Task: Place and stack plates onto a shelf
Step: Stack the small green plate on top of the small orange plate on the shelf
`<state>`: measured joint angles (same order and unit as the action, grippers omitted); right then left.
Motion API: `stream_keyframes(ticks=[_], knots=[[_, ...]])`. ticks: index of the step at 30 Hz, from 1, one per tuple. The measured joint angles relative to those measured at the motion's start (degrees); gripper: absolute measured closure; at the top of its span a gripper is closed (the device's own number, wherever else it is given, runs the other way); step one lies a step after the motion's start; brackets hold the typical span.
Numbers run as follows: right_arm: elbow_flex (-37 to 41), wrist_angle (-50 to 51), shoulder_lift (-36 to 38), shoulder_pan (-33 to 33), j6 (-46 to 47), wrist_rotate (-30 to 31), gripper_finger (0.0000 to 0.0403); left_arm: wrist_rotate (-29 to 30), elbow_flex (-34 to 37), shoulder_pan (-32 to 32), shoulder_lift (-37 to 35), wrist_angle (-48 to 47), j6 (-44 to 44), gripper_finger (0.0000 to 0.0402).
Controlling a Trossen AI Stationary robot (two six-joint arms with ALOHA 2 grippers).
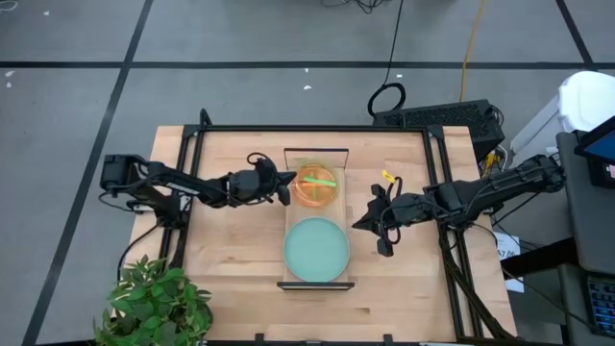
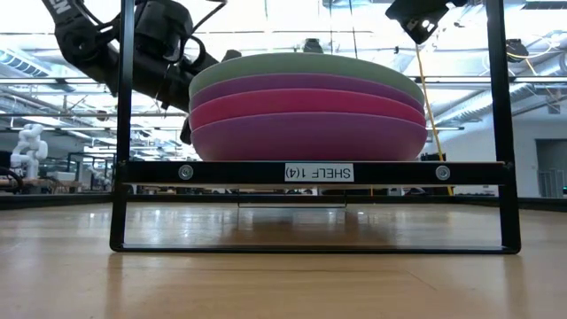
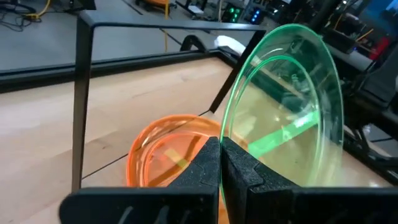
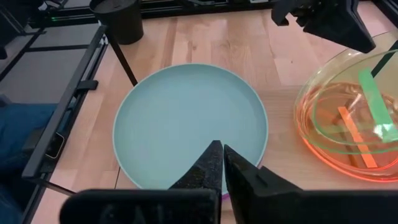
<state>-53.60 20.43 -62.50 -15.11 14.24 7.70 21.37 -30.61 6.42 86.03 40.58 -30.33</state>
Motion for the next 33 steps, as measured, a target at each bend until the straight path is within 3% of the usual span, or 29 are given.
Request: stream_keyframes(ticks=[11,33], knots=[[0.00,0.02,0.00,0.00,0.02,-0.02,0.0403,4.64,0.00,0.00,0.27,-0.62,3.01,0.0398],[0.00,0.02,0.00,0.00,0.06,-0.26,0.0403,7.25,0.00,-0.05,0.27,-1.50,1.66,0.0398]])
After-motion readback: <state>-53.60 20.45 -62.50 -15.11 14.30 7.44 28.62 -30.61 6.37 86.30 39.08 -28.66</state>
